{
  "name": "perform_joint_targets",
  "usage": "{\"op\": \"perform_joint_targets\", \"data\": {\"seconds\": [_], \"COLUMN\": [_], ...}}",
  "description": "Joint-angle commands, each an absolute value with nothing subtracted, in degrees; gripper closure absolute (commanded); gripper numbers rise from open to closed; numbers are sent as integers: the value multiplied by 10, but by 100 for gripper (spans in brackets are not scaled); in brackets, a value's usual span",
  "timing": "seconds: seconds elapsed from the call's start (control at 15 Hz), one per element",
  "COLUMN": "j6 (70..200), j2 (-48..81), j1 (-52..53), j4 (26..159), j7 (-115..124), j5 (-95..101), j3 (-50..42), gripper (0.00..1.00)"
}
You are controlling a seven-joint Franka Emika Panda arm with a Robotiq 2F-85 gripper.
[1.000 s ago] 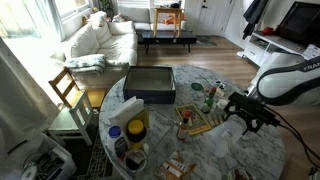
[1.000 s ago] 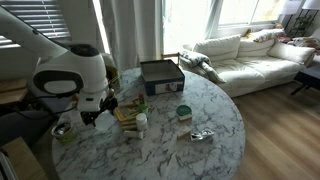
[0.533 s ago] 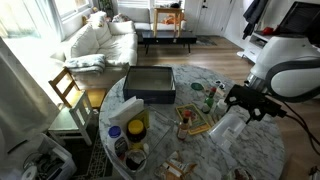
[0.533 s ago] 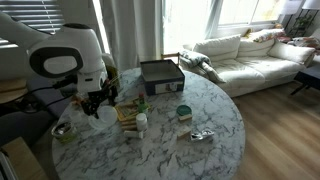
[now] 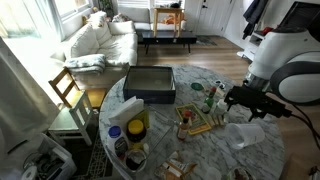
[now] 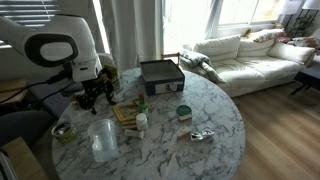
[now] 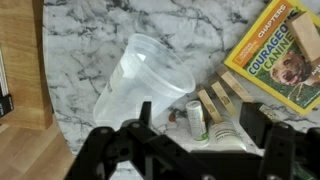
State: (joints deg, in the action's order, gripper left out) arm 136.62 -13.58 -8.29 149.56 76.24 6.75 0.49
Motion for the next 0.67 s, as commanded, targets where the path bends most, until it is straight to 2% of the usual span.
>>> {"op": "perform_joint_targets", "data": {"seconds": [0.0, 0.6], "j6": [1369, 1365], "j2": [-139, -140], "j1": [-85, -143], "j4": [1497, 1544], "j7": [737, 696], "j5": [29, -65], "j3": [-15, -103], "gripper": [2, 0]}}
